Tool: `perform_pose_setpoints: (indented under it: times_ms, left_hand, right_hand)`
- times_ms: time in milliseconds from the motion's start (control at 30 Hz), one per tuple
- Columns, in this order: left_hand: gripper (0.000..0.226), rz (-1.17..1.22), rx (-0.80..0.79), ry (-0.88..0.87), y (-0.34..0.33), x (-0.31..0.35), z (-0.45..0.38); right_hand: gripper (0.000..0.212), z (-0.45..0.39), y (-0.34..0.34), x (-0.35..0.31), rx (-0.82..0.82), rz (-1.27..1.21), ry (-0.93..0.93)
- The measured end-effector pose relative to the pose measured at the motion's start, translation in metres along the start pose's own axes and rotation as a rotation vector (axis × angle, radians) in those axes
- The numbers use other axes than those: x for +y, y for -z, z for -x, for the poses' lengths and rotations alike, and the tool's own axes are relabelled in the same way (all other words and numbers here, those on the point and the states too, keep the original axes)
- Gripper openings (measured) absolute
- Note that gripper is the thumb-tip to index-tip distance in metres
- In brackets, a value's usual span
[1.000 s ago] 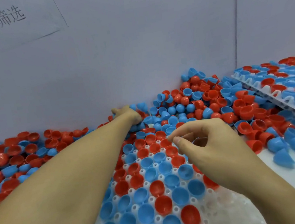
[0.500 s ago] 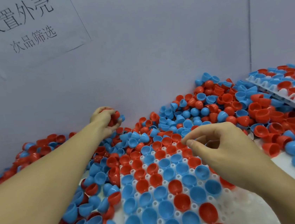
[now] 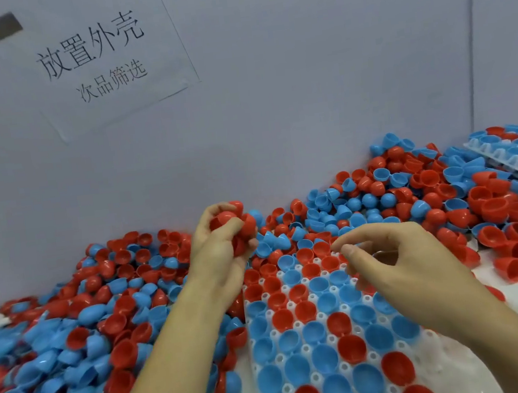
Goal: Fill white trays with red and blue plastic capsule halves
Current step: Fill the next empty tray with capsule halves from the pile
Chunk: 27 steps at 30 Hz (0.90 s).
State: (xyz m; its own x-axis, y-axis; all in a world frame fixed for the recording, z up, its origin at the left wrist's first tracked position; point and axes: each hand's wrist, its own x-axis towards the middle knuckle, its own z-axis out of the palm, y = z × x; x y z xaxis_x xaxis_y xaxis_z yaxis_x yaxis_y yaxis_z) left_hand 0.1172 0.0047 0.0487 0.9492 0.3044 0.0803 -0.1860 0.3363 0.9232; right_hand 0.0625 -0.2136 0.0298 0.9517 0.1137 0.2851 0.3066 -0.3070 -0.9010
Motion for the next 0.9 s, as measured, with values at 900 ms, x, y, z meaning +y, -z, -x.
perform_pose_setpoints:
  times_ms: [900]
  left_hand:
    - [0.024,0.352,-0.017,0.095,0.019,-0.015,0.088]
  right_hand:
    - [0.015,0.013,-0.059,-0.029,0.101,-0.236,-0.021]
